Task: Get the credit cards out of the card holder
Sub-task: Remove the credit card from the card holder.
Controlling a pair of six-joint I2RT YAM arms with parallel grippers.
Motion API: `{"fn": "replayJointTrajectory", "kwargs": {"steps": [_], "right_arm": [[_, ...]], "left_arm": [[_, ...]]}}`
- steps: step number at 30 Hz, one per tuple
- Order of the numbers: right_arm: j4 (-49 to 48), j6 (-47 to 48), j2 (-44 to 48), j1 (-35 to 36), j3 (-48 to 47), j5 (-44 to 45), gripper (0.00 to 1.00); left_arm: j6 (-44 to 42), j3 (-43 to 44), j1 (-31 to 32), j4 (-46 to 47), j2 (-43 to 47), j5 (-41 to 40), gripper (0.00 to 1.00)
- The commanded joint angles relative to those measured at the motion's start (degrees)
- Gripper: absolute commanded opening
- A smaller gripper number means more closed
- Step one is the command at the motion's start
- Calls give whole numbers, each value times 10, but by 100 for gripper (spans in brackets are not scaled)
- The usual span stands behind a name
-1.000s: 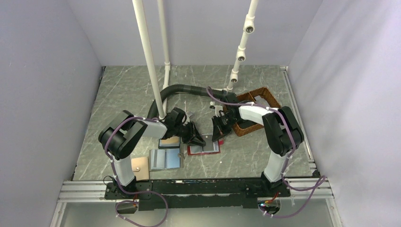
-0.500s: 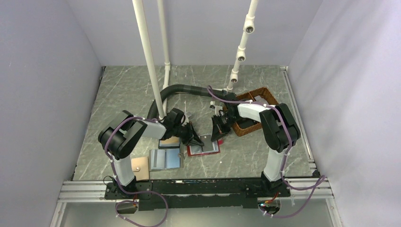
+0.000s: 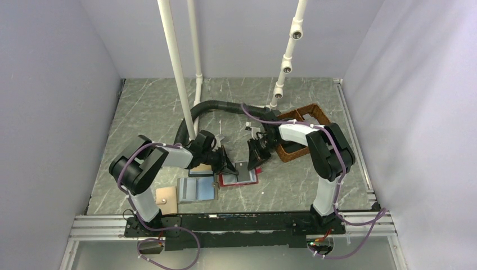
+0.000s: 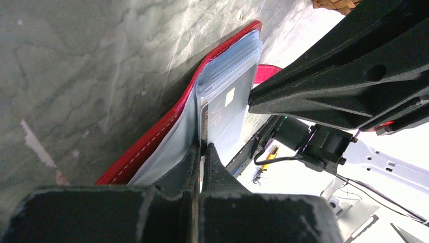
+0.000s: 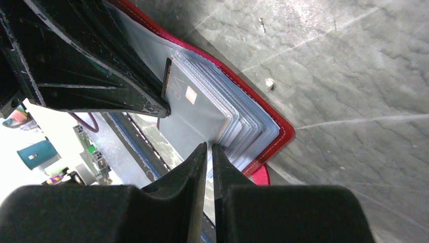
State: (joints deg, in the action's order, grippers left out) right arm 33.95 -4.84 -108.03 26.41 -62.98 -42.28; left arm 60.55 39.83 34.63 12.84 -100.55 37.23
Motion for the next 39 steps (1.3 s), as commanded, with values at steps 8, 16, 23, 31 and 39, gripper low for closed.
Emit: {"fn": "replayJointTrajectory", "kwargs": {"steps": [8, 16, 23, 31, 39], "right_arm": [[-4, 39, -45, 6, 22, 151, 12], [-6, 43, -36, 7, 26, 157, 13], [-7, 43, -26, 7, 27, 159, 14], [-11, 85, 36, 7, 26, 84, 24], [86, 210, 82, 2, -48, -85, 40]], "left_arm": [[-33, -26, -29, 6, 32, 59, 0], [-29, -23, -34, 9, 35, 68, 0], [-74, -12, -45, -87, 83, 39, 0], [-137, 16, -56, -216, 149, 19, 0], [-183, 59, -57, -256, 192, 14, 0]]}}
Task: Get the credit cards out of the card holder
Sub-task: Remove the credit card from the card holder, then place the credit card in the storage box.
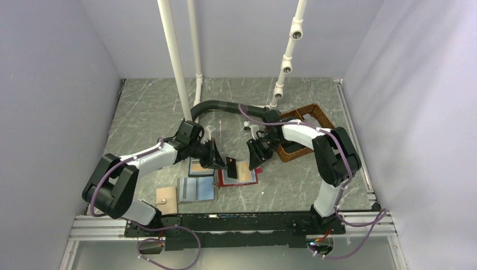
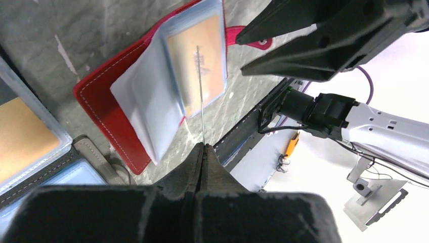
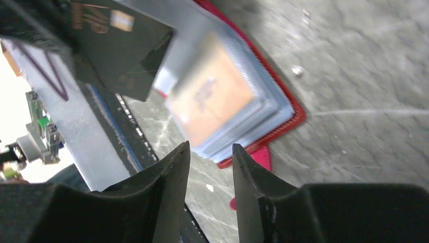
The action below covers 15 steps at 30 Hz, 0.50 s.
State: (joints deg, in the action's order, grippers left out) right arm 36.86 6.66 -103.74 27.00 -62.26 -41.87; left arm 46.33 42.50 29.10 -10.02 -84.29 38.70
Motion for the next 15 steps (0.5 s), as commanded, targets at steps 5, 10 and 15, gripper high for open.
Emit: {"fn": "replayJointTrajectory", "kwargs": {"steps": [5, 10, 15], "right_arm": [[128, 174, 55, -7, -103, -141, 51], [172, 237, 76, -24, -157, -135, 74], [253, 307, 41, -42, -238, -170, 87]], "left_arm": [[-66, 58, -1, -40, 43, 11, 0], [-83, 81, 1, -34, 53, 27, 0], [-104, 95, 9, -31, 65, 32, 0]]}}
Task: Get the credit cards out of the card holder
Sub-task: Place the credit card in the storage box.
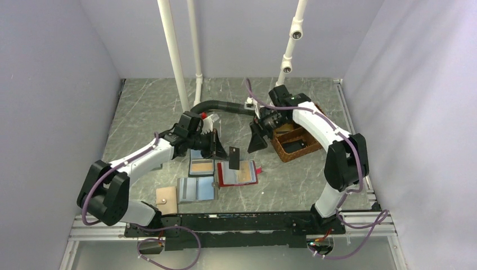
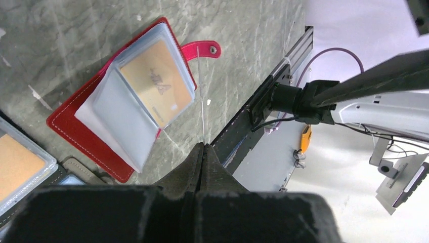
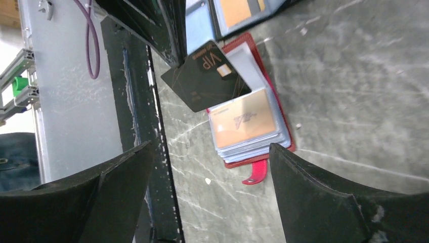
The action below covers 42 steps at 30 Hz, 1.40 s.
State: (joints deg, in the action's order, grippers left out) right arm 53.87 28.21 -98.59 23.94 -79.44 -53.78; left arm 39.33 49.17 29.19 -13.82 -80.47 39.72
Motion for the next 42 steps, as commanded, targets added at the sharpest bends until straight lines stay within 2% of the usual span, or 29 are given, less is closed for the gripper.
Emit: {"fn": "replayJointTrajectory", "kwargs": {"steps": [1, 6, 11, 15, 19, 24, 28, 31, 34, 36, 37, 40, 42], "right_arm": [[103, 119, -18, -12, -79, -61, 87], [185, 258, -35, -11, -128, -98, 92], [259, 362, -86, 0, -194, -93, 93], [281, 377, -130, 7, -241, -93, 93], [299, 390, -158, 21, -250, -101, 91], [300, 395, -165, 31, -229, -116, 83], [318, 411, -167, 41, -214, -124, 69], [319, 410, -162, 53, -199, -129, 53], [321, 400, -159, 61, -191, -138, 25], [320, 394, -154, 60, -188, -135, 0], [320, 390, -148, 59, -188, -129, 0], [315, 372, -115, 42, -181, -111, 0], [294, 335, -85, 21, -174, -100, 0]], "left_arm": [[-37, 31, 11, 7, 29, 23, 0], [-57, 40, 28, 4, 36, 17, 0], [-75, 48, 41, 3, 36, 12, 0], [-83, 55, 51, 6, 37, 7, 0], [-87, 58, 55, 10, 40, 5, 0], [-87, 55, 58, 17, 41, 4, 0], [-88, 53, 58, 23, 41, 1, 0], [-92, 57, 59, 21, 38, -3, 0], [-101, 61, 58, 13, 42, -15, 0], [-107, 63, 58, 2, 47, -27, 0], [-110, 67, 58, -8, 52, -38, 4], [-120, 77, 59, -53, 76, -74, 28], [-125, 81, 58, -75, 96, -105, 37]]}}
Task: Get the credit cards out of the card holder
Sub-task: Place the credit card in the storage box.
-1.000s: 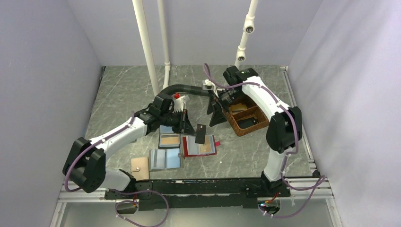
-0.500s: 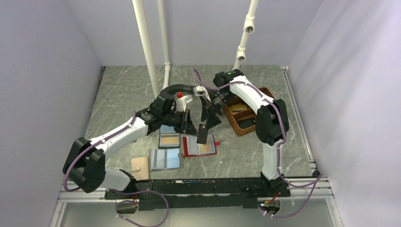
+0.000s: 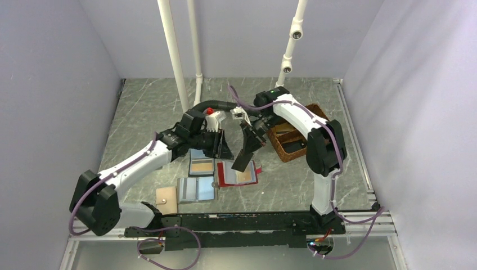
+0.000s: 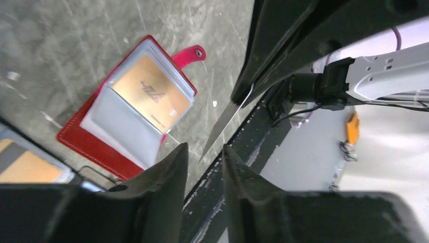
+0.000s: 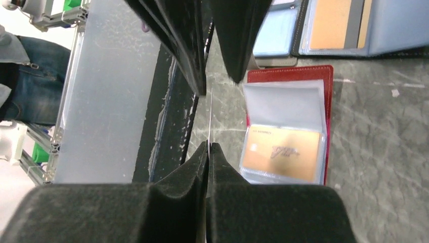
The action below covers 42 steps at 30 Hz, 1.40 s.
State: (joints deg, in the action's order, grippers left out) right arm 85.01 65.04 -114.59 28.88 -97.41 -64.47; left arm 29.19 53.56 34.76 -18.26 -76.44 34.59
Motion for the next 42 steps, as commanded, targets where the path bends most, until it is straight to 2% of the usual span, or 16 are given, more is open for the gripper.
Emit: {"fn": "replayJointTrajectory", "kwargs": {"steps": [1, 3, 5, 7, 8, 9, 13, 19, 22, 25, 30, 37, 40, 42], "right_arm": [[-21, -49, 86, -40, 9, 13, 0], [-9, -59, 99, -61, 6, 33, 0], [8, -68, 110, -78, 0, 56, 0], [8, -82, 131, -97, 10, 72, 0], [8, -83, 143, -106, 18, 78, 0], [6, -88, 156, -116, 27, 83, 0], [-21, -126, 194, -171, 50, 106, 0], [-61, -184, 195, -283, 32, 113, 0], [-64, -193, 182, -336, 15, 114, 0], [-80, -195, 173, -359, 0, 143, 0], [-161, -243, 172, -376, 3, 169, 0], [-211, -291, 171, -388, 17, 171, 0], [-221, -277, 191, -390, 48, 176, 0], [-213, -233, 203, -392, 67, 173, 0]], "left_arm": [[-24, 36, 2, -36, 68, -70, 41], [-22, 29, 2, -35, 94, -98, 50], [-13, 20, 2, -21, 120, -122, 64], [7, 3, 2, 8, 145, -141, 81], [21, -10, 2, 27, 157, -150, 95], [36, -25, 2, 52, 167, -155, 99], [57, -61, 2, 118, 175, -160, 100], [-53, 15, 2, 46, 84, -132, 99], [-100, 34, 3, 51, 57, -146, 99], [-132, 41, 3, 71, 40, -166, 100], [-164, 62, 3, 78, 16, -209, 99], [-235, 149, 2, 6, -52, -254, 99], [-262, 187, 2, -19, -79, -278, 99], [-266, 205, 2, -30, -94, -280, 99]]}}
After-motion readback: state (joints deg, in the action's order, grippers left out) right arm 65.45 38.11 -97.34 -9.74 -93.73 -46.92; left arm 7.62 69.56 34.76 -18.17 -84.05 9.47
